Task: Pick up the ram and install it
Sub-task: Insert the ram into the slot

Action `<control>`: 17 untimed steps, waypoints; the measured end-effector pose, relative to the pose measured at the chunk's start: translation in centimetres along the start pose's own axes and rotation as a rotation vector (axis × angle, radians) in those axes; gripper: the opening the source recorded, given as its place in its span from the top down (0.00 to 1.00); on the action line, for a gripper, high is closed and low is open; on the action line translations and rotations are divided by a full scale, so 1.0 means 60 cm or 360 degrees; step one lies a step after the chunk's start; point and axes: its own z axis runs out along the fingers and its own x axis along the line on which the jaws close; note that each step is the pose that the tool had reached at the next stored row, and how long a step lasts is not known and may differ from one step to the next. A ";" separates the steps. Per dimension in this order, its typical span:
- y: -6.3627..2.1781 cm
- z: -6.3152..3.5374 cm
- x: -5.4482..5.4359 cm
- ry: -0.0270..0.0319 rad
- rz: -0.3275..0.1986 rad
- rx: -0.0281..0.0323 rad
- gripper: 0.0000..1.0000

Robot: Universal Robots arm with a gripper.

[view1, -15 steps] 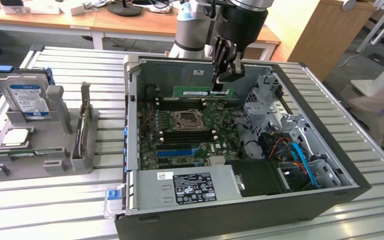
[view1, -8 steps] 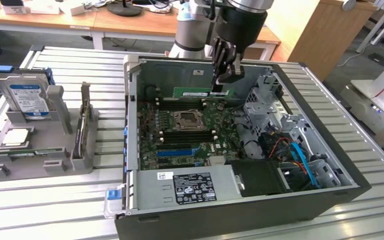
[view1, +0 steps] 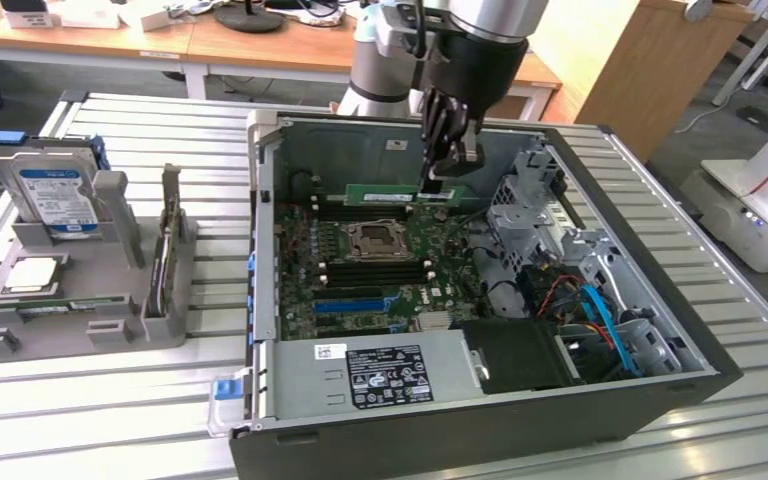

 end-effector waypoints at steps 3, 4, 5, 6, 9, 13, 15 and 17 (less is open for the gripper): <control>0.000 0.008 0.000 0.00000 0.0000 0.00000 0.88; 0.000 0.010 0.000 0.00000 0.0000 0.00000 0.88; 0.000 0.013 0.000 -0.00002 0.0000 0.00001 0.88; 0.000 0.015 0.000 -0.00002 0.0000 0.00001 0.88; -0.001 0.022 0.001 0.00000 0.0000 0.00000 0.88; -0.001 0.029 0.001 0.00001 0.0000 -0.00001 0.88; -0.001 0.030 0.001 0.00004 0.0000 -0.00001 0.88; -0.001 0.030 0.001 0.00003 0.0000 -0.00001 0.88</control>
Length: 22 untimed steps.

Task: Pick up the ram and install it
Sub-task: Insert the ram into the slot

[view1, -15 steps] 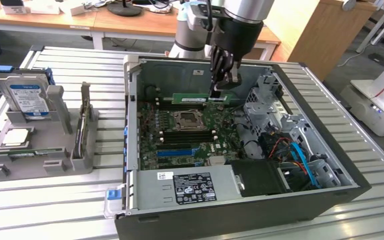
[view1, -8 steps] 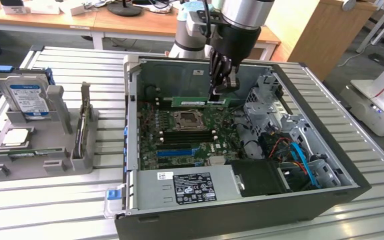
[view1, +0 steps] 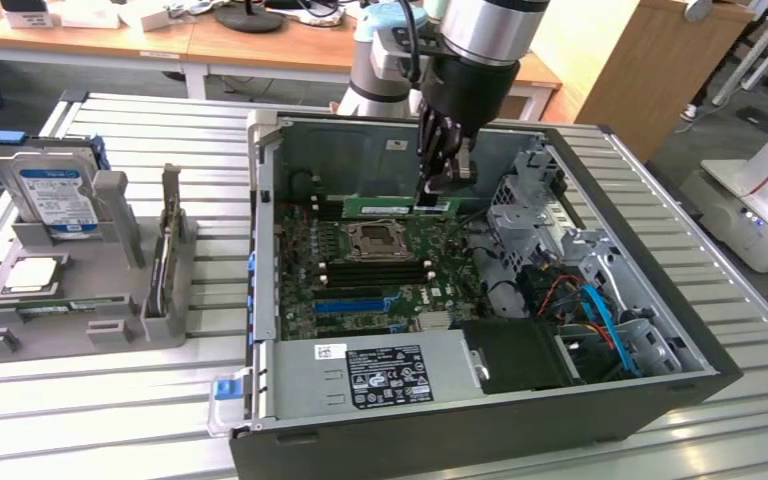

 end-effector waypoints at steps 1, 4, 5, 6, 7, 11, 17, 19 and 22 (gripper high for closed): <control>0.000 0.000 0.000 -0.00002 0.0000 0.00001 0.88; 0.001 0.000 0.000 -0.00002 0.0000 0.00011 0.88; 0.002 0.000 0.000 -0.00004 0.0000 0.00024 0.88; 0.004 0.000 0.000 -0.00002 0.0000 0.00037 0.88; 0.005 0.001 0.000 -0.00001 0.0000 0.00054 0.88; 0.006 0.018 0.000 -0.00005 -0.0001 0.00077 0.88; 0.006 0.029 0.001 -0.00004 -0.0001 0.00076 0.88; 0.006 0.033 0.001 -0.00004 -0.0001 0.00076 0.88; 0.006 0.039 0.001 -0.00006 -0.0001 0.00077 0.88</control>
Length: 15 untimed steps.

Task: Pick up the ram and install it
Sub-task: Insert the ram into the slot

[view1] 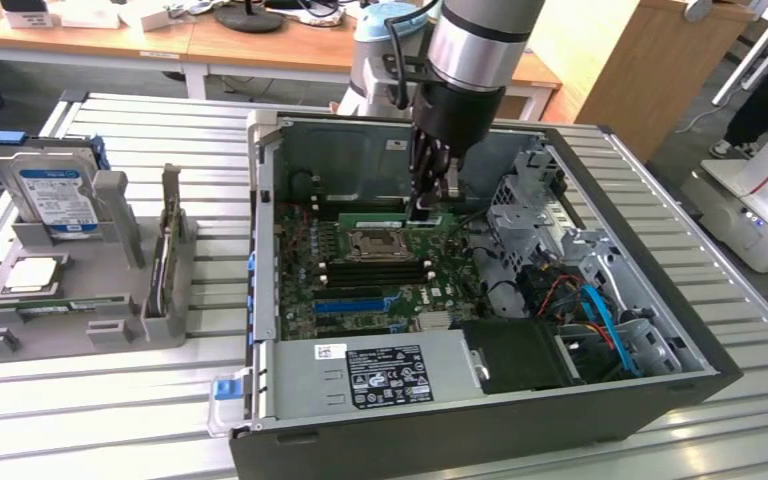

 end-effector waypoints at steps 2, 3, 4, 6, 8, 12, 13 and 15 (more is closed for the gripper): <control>0.000 0.004 0.000 0.00003 0.0000 -0.00001 0.88; 0.000 0.006 0.000 0.00002 0.0000 -0.00001 0.88; 0.000 0.009 0.000 0.00002 0.0000 0.00000 0.88; 0.000 0.013 0.000 0.00004 0.0000 -0.00001 0.88; 0.000 0.017 0.001 0.00003 0.0000 -0.00001 0.88; -0.001 0.025 0.001 0.00002 0.0000 -0.00001 0.88; -0.001 0.027 0.001 0.00001 0.0000 -0.00001 0.88; -0.001 0.031 0.001 0.00003 0.0000 -0.00002 0.88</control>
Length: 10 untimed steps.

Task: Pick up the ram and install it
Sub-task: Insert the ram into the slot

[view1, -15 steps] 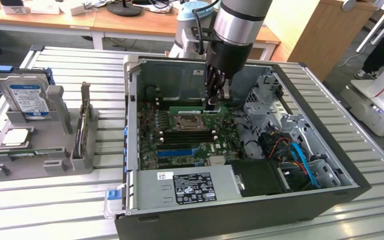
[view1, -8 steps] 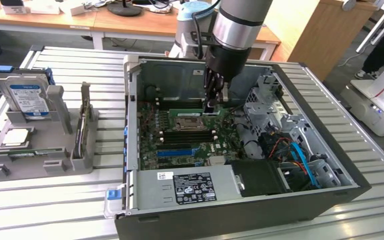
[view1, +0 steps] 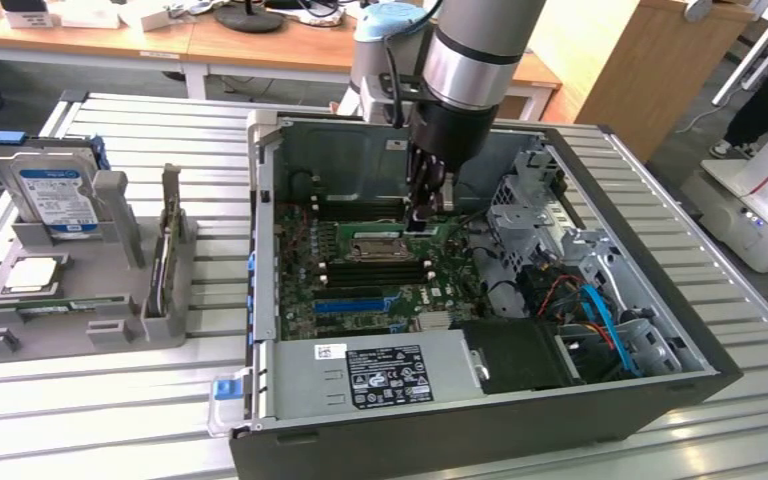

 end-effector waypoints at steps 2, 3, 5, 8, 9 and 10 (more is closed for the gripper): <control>0.000 0.004 0.000 -0.00002 0.0000 0.00001 0.88; 0.000 0.006 0.000 -0.00002 0.0000 0.00001 0.88; 0.000 0.010 0.000 -0.00001 0.0000 0.00001 0.88; 0.000 0.012 0.000 0.00003 0.0000 -0.00001 0.88; 0.000 0.012 0.000 0.00003 0.0000 -0.00001 0.88; 0.000 0.012 0.000 0.00002 0.0000 -0.00001 0.88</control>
